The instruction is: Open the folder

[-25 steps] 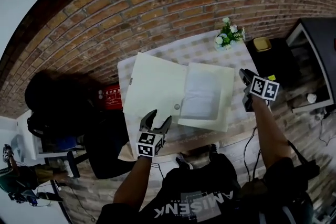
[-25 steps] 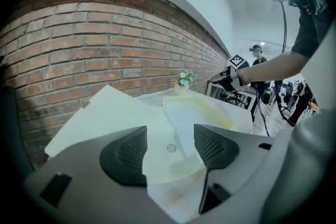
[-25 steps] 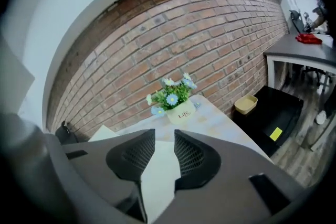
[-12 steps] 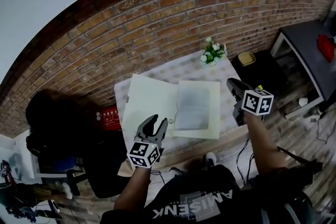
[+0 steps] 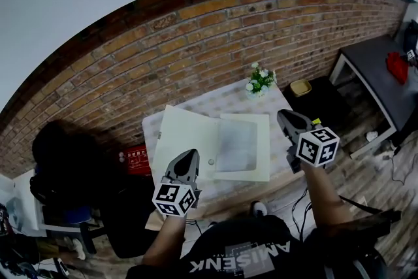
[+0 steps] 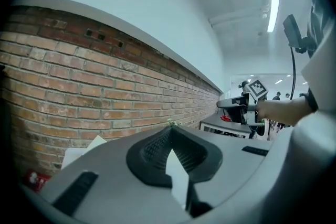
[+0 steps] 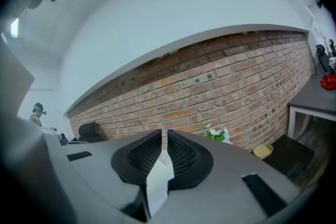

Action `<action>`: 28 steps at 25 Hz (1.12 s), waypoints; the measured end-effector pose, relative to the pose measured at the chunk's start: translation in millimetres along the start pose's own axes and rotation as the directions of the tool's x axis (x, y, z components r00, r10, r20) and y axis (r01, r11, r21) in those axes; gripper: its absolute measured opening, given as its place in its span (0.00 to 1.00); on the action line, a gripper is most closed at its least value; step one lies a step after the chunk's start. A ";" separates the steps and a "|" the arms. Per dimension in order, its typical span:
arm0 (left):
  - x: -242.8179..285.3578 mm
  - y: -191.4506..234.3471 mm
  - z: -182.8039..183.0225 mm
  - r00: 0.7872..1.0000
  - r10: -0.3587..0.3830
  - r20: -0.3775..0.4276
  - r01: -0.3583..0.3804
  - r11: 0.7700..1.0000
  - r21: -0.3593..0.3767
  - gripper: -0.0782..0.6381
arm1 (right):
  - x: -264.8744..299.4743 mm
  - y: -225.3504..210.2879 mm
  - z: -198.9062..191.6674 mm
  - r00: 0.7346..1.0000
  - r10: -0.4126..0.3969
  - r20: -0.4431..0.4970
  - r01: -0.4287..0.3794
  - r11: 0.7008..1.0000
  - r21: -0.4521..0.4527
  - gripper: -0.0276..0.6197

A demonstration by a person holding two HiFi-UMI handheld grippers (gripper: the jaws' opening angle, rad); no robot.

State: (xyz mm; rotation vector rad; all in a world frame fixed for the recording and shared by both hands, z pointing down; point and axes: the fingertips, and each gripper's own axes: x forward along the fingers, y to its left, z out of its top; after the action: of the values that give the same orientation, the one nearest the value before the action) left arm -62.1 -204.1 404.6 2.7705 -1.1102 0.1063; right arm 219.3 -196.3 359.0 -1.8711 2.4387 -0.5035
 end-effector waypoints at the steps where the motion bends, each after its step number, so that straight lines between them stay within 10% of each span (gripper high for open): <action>1: -3.8 1.1 4.9 1.000 0.012 0.001 -0.012 1.000 0.003 0.13 | -4.2 7.1 2.6 1.000 0.004 0.003 -0.004 1.000 -0.014 0.14; 28: -49.4 35.2 82.9 0.981 0.166 0.098 -0.169 0.986 0.016 0.13 | -40.7 79.9 31.5 0.993 -0.026 0.119 0.050 0.978 -0.205 0.10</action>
State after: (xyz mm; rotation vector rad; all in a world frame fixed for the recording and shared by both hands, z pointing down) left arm -121.4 -209.6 321.0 2.7245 -1.3746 0.0056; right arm 162.7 -147.2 300.6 -1.9630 2.4670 -0.1404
